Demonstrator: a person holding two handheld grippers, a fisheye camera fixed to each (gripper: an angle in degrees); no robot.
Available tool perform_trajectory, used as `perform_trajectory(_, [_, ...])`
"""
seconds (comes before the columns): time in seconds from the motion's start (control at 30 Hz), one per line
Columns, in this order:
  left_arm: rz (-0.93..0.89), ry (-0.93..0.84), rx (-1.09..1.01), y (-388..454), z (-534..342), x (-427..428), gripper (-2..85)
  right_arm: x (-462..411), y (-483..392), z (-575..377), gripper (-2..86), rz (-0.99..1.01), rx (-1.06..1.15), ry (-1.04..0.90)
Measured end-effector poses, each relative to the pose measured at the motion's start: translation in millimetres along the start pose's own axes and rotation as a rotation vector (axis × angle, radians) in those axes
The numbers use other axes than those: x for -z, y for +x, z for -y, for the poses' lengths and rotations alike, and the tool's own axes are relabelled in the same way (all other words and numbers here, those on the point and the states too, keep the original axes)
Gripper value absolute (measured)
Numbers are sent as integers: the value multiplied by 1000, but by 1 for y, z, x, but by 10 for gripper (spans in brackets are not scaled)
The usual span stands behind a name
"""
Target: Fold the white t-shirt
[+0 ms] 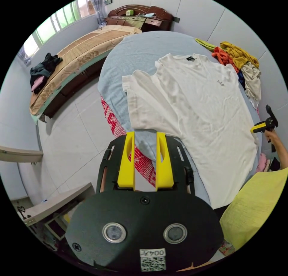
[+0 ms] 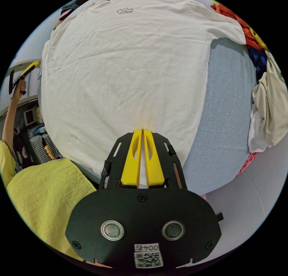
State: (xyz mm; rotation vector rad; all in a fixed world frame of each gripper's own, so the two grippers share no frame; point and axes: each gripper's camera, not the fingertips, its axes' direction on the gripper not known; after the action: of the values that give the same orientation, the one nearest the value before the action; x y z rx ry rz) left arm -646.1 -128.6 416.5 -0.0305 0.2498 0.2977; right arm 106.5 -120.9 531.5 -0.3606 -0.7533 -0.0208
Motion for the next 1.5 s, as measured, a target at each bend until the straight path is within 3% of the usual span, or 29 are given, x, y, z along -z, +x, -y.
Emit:
perform_trajectory(0.53, [54, -111, -164, -58, 21, 10, 94, -12, 1, 3, -8, 43, -6, -89])
perform_trajectory(0.87, [-4, 20, -105, -98, -9, 63, 35, -17, -2, -1, -6, 28, -17, -95])
perform_trajectory(1.5, [-66, 92, 203, -186, -89, 93, 64, -27, 1, -4, -5, 26, -15, -119])
